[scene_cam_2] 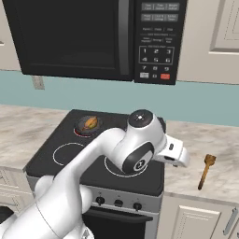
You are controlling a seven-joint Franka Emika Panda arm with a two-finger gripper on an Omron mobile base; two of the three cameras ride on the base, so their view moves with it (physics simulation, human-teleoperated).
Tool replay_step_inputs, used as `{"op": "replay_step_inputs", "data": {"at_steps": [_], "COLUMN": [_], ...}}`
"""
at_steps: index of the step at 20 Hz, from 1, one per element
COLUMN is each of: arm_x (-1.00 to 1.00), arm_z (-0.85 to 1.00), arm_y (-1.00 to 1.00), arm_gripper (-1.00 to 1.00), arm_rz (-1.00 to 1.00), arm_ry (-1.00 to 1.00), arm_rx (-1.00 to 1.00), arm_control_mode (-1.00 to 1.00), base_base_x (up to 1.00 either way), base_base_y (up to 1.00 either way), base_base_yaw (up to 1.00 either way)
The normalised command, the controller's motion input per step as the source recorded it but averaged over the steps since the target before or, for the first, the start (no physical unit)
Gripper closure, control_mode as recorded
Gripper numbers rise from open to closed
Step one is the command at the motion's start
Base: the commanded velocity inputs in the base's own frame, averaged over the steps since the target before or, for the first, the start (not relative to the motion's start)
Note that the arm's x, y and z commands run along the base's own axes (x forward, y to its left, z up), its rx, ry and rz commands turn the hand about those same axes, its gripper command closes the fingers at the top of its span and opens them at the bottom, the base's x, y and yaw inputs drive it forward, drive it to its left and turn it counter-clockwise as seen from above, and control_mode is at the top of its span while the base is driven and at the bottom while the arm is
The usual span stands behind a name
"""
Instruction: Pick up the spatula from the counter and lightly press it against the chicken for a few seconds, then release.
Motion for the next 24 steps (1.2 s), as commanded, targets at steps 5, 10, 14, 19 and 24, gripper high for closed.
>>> {"op": "replay_step_inputs", "data": {"at_steps": [5, 10, 14, 19, 24], "arm_x": [0.00, 0.00, 0.00, 0.00, 0.00], "arm_z": [-0.08, -0.26, -0.31, -0.14, -0.03], "arm_y": [-0.34, -0.23, -0.21, -0.18, -0.09], "arm_gripper": [-1.00, -1.00, -1.00, -1.00, -1.00], "arm_rz": [0.00, 0.00, 0.00, 0.00, 0.02], "arm_ry": [0.04, 0.00, 0.00, 0.00, -0.01], "arm_rx": [0.00, 0.00, 0.00, 0.00, 0.00], "arm_control_mode": [-1.00, -1.00, -1.00, -1.00, -1.00], "base_base_x": [0.00, 0.00, 0.00, 0.00, 0.00], "base_base_y": [0.00, 0.00, 0.00, 0.00, 0.00], "base_base_yaw": [0.00, 0.00, 0.00, 0.00, 0.00]}}
